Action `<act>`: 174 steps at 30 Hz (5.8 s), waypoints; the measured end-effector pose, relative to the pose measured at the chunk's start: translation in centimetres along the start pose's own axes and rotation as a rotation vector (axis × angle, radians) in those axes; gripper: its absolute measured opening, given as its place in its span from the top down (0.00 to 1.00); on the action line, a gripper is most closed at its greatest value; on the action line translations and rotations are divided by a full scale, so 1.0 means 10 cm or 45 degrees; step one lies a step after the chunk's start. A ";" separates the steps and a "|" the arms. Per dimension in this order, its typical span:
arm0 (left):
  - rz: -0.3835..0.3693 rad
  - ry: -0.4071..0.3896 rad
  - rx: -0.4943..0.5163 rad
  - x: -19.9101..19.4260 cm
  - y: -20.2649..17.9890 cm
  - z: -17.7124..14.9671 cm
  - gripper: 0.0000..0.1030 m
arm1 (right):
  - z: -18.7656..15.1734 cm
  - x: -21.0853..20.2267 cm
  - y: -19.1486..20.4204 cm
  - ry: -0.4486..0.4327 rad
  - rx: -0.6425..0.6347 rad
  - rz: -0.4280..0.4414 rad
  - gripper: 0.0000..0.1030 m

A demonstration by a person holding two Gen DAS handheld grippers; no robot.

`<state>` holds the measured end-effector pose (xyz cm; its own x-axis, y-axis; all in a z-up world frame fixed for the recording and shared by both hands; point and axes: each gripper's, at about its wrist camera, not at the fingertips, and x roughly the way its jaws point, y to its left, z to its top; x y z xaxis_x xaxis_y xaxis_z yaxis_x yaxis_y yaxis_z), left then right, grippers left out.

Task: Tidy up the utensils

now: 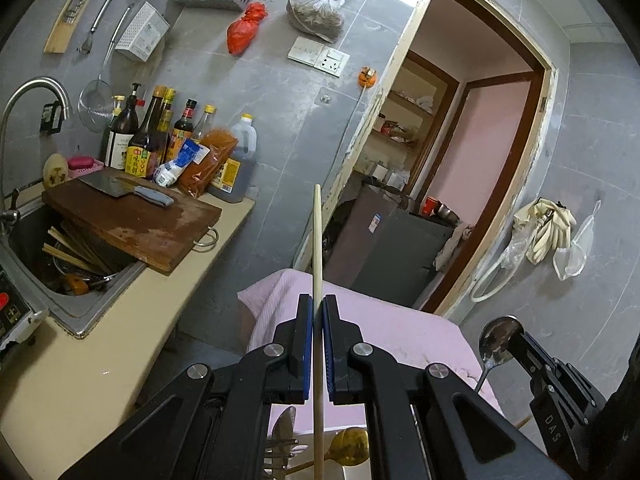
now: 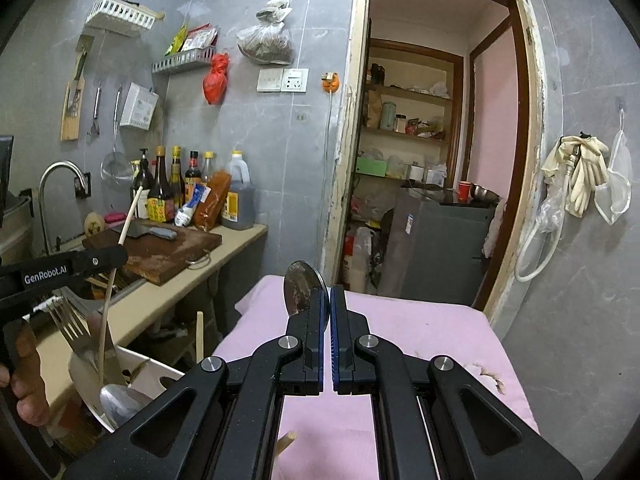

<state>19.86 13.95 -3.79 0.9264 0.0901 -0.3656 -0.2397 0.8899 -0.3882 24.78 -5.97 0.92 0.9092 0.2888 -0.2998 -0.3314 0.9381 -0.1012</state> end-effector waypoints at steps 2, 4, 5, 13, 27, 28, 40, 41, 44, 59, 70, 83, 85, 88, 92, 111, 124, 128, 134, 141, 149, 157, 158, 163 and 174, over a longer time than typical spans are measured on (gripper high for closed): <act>-0.003 0.000 -0.001 -0.01 0.01 0.00 0.95 | -0.01 0.00 0.01 0.006 -0.008 -0.005 0.97; -0.004 0.004 0.003 -0.02 0.01 0.01 0.95 | -0.02 0.00 0.02 0.013 -0.015 -0.005 0.97; -0.007 0.007 0.013 -0.03 0.00 0.00 0.95 | -0.01 -0.01 0.03 0.014 -0.017 -0.005 0.97; -0.033 0.031 0.111 -0.15 -0.04 0.00 0.95 | -0.01 -0.04 0.05 0.033 -0.018 0.006 0.97; -0.057 0.052 0.094 -0.27 0.00 0.03 0.65 | -0.06 -0.10 0.07 0.062 0.007 0.022 0.95; -0.058 0.052 0.089 -0.27 0.00 0.04 0.63 | -0.05 -0.12 0.06 0.058 0.007 0.020 0.94; -0.041 0.095 0.182 -0.36 -0.14 0.02 0.39 | 0.02 -0.35 -0.03 0.013 0.068 -0.016 0.68; -0.043 0.097 0.191 -0.37 -0.15 0.03 0.37 | 0.02 -0.38 -0.04 0.010 0.078 -0.020 0.65; -0.050 0.101 0.226 -0.42 -0.22 0.02 0.29 | 0.03 -0.46 -0.09 -0.001 0.115 -0.031 0.58; -0.047 0.077 0.324 -0.71 -0.48 -0.03 0.01 | -0.04 -0.93 -0.43 -0.021 0.271 -0.114 0.17; -0.048 0.103 0.350 -1.03 -0.64 -0.24 0.01 | -0.26 -1.34 -0.79 0.034 0.346 -0.120 0.03; -0.006 0.141 0.362 -1.55 -0.93 -0.54 0.01 | -0.53 -1.96 -1.16 0.069 0.356 -0.091 0.01; 0.001 0.146 0.367 -1.63 -0.97 -0.60 0.01 | -0.55 -2.03 -1.18 0.069 0.356 -0.090 0.01; 0.001 0.150 0.370 -1.73 -1.00 -0.67 0.01 | -0.60 -2.15 -1.21 0.070 0.353 -0.091 0.01; 0.002 0.154 0.371 -1.85 -1.03 -0.75 0.01 | -0.65 -2.29 -1.22 0.064 0.353 -0.098 0.01; -0.015 0.117 0.404 -2.21 -1.07 -0.93 0.01 | -0.80 -2.68 -1.14 0.061 0.345 -0.144 0.01; 0.006 0.106 0.403 -2.24 -1.04 -0.90 0.01 | -0.83 -2.61 -1.10 0.082 0.334 -0.105 0.01; 0.006 0.109 0.402 -2.24 -1.04 -0.90 0.01 | -0.84 -2.61 -1.10 0.084 0.335 -0.110 0.01; 0.002 0.109 0.404 -2.25 -1.04 -0.92 0.01 | -0.85 -2.61 -1.12 0.087 0.335 -0.112 0.01; 0.003 0.111 0.403 -2.24 -1.05 -0.92 0.01 | -0.84 -2.61 -1.13 0.087 0.335 -0.111 0.01; 0.002 0.113 0.404 -2.24 -1.05 -0.93 0.01 | -0.84 -2.61 -1.12 0.088 0.335 -0.111 0.01; 0.002 0.113 0.404 -2.24 -1.04 -0.92 0.01 | -0.84 -2.61 -1.13 0.089 0.336 -0.110 0.01; 0.002 0.113 0.404 -2.24 -1.04 -0.92 0.01 | -0.84 -2.61 -1.12 0.088 0.335 -0.110 0.01; 0.003 0.114 0.404 -2.24 -1.04 -0.92 0.01 | -0.84 -2.61 -1.12 0.090 0.336 -0.111 0.01; 0.003 0.114 0.404 -2.25 -1.06 -0.92 0.01 | -0.84 -2.61 -1.13 0.091 0.335 -0.109 0.01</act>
<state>-1.11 -1.62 0.71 0.8935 0.0653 -0.4444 -0.1265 0.9859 -0.1095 2.72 -25.71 1.94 0.9080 0.2010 -0.3677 -0.1689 0.9786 0.1179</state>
